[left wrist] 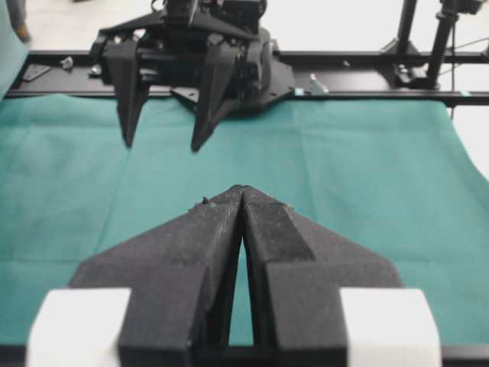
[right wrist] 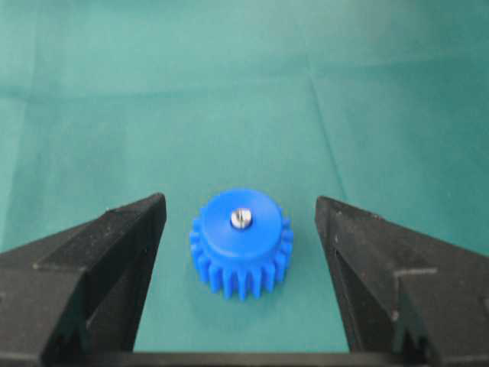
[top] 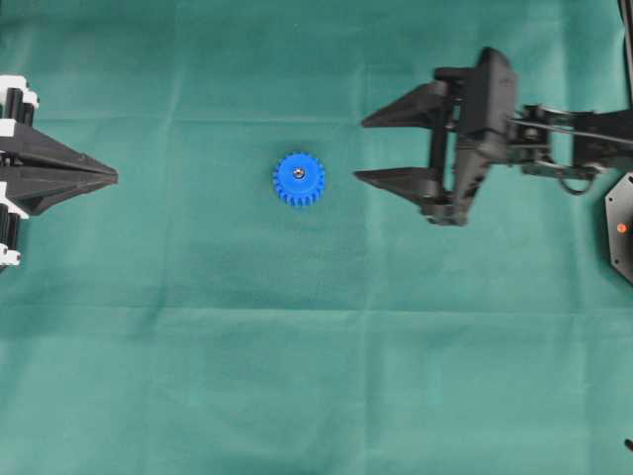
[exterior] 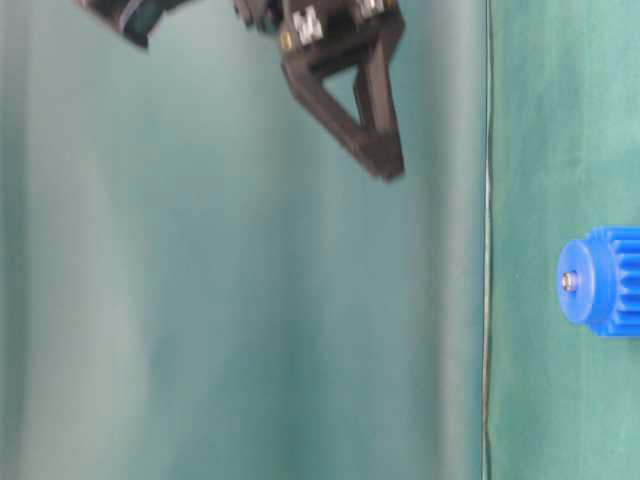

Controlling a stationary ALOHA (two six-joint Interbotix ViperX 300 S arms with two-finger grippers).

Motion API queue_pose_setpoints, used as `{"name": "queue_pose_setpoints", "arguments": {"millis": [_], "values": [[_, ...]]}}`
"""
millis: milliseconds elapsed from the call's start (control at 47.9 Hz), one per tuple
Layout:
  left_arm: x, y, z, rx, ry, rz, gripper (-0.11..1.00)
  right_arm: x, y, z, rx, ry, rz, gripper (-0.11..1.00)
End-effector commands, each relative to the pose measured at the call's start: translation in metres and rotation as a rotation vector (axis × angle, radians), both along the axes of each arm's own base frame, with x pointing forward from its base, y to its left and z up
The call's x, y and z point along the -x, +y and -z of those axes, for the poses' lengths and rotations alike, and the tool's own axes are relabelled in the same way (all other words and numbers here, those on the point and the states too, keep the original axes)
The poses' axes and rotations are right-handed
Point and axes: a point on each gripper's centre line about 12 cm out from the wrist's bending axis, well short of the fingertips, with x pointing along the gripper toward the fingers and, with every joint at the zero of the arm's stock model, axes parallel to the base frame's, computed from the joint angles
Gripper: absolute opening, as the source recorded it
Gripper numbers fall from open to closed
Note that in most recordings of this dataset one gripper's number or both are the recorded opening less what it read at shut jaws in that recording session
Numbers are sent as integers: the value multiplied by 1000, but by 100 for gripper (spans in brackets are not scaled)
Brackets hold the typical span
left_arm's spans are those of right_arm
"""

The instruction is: Insert the shaft placed at a random location into the center hole of the small gear at another random location.

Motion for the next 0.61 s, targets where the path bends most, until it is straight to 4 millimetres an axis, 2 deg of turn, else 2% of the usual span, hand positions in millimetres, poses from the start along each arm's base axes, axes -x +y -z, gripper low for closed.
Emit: {"name": "queue_pose_setpoints", "arguments": {"millis": [0,146,313,585], "values": [[-2,0,-6,-1,-14,2,0,10,2,-12,1,-42,-1,82],[-2,0,-6,-3,-15,2,0,31,4,-15,4,-60,1,82],[-2,0,-6,-1,-15,2,0,47,7,-18,4,-65,-2,82],[-2,0,-6,-1,-15,2,0,54,8,-20,2,-60,-4,82]]}}
